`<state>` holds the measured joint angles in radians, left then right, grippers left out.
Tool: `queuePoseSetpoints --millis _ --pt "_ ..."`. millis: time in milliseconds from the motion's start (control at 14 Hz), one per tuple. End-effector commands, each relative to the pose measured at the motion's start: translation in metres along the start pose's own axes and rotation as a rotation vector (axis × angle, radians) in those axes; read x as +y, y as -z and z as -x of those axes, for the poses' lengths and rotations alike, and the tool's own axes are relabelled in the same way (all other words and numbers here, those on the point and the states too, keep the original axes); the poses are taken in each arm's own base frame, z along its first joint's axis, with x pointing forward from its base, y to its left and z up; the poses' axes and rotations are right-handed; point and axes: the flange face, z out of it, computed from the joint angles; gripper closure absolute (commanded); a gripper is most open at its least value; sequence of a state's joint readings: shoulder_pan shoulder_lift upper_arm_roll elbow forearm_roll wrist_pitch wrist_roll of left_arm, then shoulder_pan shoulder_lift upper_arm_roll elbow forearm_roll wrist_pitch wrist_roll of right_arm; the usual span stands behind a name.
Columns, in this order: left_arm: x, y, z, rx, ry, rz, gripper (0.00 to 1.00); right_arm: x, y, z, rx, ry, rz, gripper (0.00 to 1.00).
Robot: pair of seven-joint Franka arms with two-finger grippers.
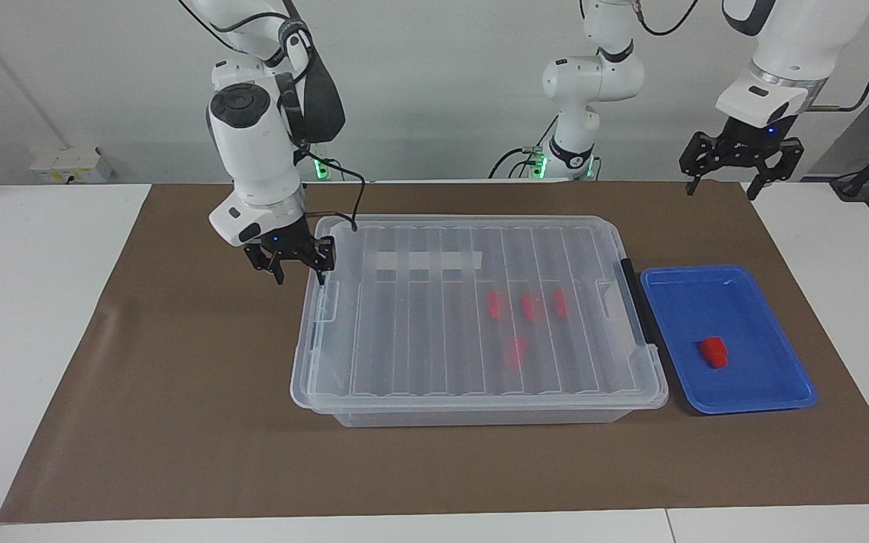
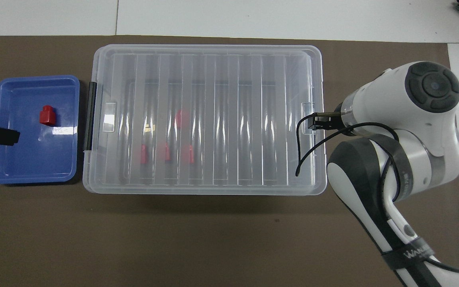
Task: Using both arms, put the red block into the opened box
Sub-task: 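Slide the clear lid away from the blue tray with the right gripper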
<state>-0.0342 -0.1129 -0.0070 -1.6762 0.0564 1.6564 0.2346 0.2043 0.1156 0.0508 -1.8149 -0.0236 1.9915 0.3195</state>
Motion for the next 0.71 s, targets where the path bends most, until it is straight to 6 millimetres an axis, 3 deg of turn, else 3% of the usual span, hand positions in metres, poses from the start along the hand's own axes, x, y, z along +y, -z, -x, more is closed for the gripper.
queuePoseSetpoints --millis 0,429,643 --pt "-0.001 0.004 0.005 -0.006 0.005 -0.019 0.0 0.002 -0.006 0.0 0.007 -0.011 -0.003 0.24" --pt "0.0 0.004 0.005 -0.006 0.003 -0.019 0.0 0.017 -0.013 0.0 -0.008 0.004 0.005 0.23" --pt "-0.001 0.004 0.005 -0.006 0.005 -0.019 0.0 0.023 -0.014 -0.003 -0.008 0.004 0.006 0.18"
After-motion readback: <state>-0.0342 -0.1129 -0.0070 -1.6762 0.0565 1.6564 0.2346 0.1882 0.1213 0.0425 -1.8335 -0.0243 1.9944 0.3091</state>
